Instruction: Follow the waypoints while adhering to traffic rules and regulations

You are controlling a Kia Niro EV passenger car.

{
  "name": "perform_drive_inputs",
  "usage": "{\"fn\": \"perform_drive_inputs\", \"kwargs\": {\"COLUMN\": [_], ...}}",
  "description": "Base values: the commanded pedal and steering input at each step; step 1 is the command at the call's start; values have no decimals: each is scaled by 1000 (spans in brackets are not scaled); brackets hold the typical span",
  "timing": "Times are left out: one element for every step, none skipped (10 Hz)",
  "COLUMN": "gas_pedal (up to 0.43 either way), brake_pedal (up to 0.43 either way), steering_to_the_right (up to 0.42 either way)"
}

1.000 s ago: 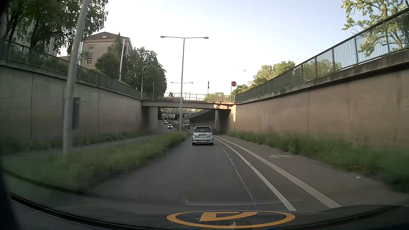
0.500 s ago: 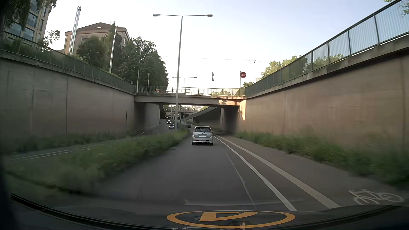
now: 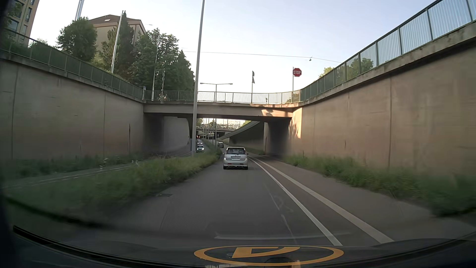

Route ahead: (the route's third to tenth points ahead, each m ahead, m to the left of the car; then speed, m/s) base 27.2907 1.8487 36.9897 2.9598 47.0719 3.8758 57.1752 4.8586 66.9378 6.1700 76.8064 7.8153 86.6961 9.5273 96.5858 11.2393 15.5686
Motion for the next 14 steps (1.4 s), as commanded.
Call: {"fn": "perform_drive_inputs", "kwargs": {"gas_pedal": [98,98,98,87,59,39,28,28,28,28,28,28,28,28], "brake_pedal": [0,0,0,0,0,0,0,0,0,0,0,0,0,0], "steering_to_the_right": [-15,-15,-15,-16,-16,-14,-12,-9,-8,-8,-7,-8,-8,-7]}}
